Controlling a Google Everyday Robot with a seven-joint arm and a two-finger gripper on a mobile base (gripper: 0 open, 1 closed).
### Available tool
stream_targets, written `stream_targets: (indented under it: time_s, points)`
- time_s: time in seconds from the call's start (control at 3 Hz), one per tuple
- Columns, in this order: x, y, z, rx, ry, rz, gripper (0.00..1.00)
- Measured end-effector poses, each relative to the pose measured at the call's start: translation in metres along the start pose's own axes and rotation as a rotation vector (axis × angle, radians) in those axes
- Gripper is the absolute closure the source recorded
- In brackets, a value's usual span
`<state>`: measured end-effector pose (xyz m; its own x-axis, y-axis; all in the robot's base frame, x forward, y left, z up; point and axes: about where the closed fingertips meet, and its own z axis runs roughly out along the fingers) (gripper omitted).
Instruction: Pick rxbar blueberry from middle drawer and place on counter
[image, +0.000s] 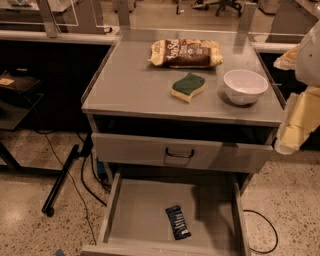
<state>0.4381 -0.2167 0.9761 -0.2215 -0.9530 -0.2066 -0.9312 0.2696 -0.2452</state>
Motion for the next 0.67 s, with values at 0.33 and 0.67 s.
stream_targets:
  time_s: [0.33,0.67]
  points:
    - [0.000,0.000,0.000,0.000,0.000,0.000,0.00]
    - [0.001,0.007,0.037,-0.044,0.003,0.068,0.00]
